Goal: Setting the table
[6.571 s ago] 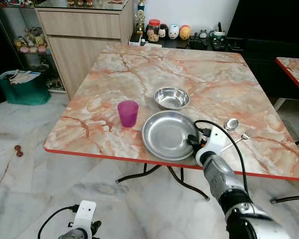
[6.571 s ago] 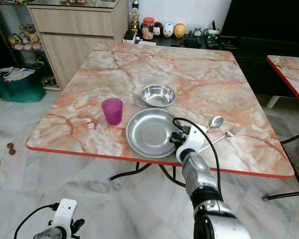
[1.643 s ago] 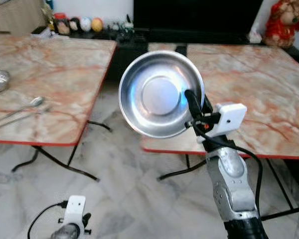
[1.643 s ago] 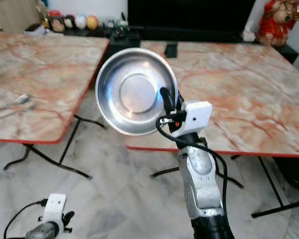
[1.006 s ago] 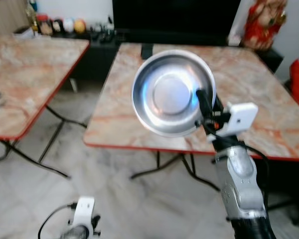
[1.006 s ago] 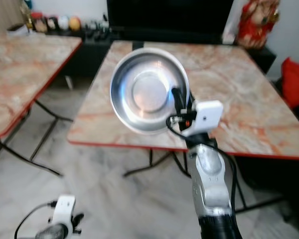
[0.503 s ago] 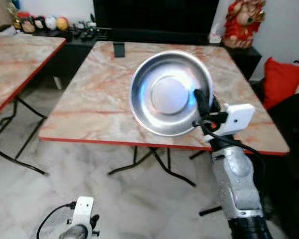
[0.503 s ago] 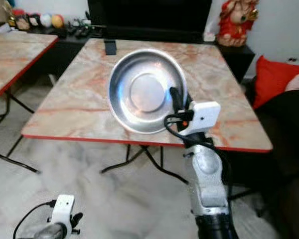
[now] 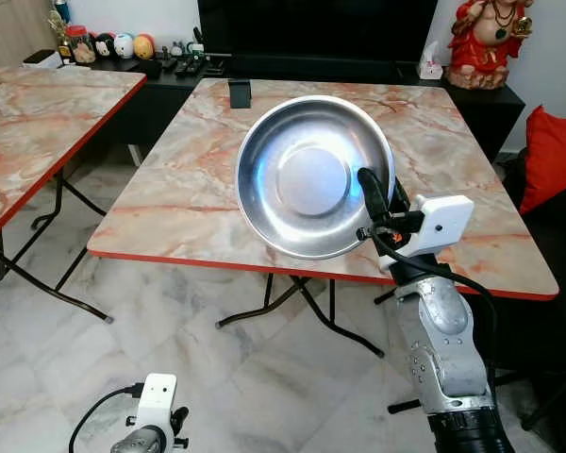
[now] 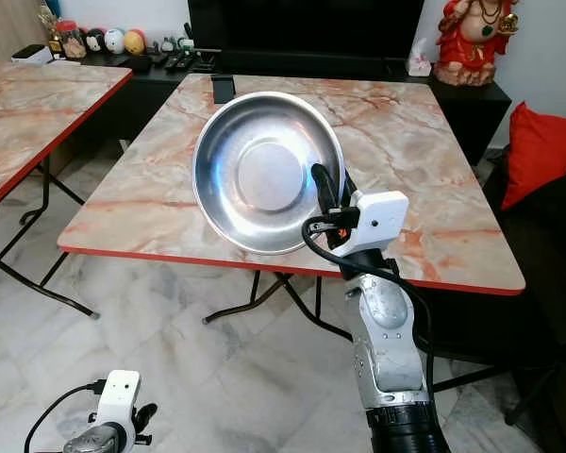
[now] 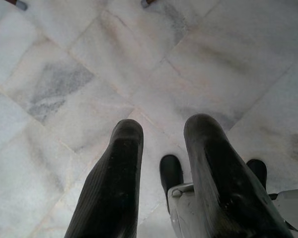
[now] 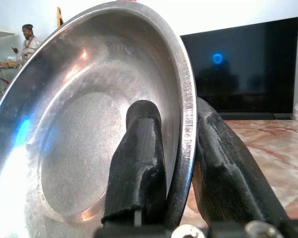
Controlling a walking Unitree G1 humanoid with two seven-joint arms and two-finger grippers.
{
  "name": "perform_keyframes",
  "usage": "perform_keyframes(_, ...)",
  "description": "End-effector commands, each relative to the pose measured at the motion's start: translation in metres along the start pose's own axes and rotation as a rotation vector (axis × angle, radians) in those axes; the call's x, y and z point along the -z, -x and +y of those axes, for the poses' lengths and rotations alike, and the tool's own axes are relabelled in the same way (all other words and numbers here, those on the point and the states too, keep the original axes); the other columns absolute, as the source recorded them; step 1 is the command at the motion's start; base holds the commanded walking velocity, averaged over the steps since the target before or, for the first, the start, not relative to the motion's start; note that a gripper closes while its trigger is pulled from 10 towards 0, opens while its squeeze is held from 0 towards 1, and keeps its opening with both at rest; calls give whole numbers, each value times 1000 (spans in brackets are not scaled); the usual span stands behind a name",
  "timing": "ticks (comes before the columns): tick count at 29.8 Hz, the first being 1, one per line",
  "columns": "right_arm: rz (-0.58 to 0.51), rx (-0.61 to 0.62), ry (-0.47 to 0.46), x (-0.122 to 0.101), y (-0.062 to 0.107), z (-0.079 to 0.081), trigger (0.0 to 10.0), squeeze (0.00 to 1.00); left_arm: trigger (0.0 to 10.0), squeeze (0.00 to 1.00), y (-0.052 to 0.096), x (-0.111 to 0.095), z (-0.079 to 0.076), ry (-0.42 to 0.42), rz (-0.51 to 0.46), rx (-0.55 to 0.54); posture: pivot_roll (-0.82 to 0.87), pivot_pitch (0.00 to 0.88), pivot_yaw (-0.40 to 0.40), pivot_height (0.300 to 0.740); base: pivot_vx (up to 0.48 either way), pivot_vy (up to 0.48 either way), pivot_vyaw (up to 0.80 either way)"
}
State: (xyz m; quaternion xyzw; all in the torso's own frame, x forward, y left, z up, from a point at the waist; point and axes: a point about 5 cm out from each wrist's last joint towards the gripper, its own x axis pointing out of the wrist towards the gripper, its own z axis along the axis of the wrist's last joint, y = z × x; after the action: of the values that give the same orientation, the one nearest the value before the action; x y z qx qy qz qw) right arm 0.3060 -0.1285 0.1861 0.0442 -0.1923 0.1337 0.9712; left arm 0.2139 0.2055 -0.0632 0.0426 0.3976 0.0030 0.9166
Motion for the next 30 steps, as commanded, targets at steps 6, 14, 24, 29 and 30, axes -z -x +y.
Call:
perform_keyframes(6, -21, 7, 7, -5, -3, 0, 10000, 0, 10000, 0, 0, 0, 3, -3, 12, -5, -7, 0, -16, 740, 0, 0, 0)
perform_keyframes(14, -17, 3, 6, -4, -4, 2, 10000, 0, 10000, 0, 0, 1, 2, -3, 10, -4, -6, 0, -15, 740, 68, 0, 0)
perform_keyframes(24, -11, 4, 6, -3, -4, 2, 10000, 0, 10000, 0, 0, 1, 2, -10, 14, 0, -6, 0, -15, 740, 318, 0, 0)
perform_keyframes(29, -11, 5, 6, -3, -5, 2, 10000, 0, 10000, 0, 0, 0, 2, -15, 13, 4, -6, 0, -13, 740, 327, 0, 0)
perform_keyframes(30, -10, 5, 6, -3, -5, 2, 10000, 0, 10000, 0, 0, 0, 2, -16, 13, 4, -6, 0, -13, 740, 334, 0, 0)
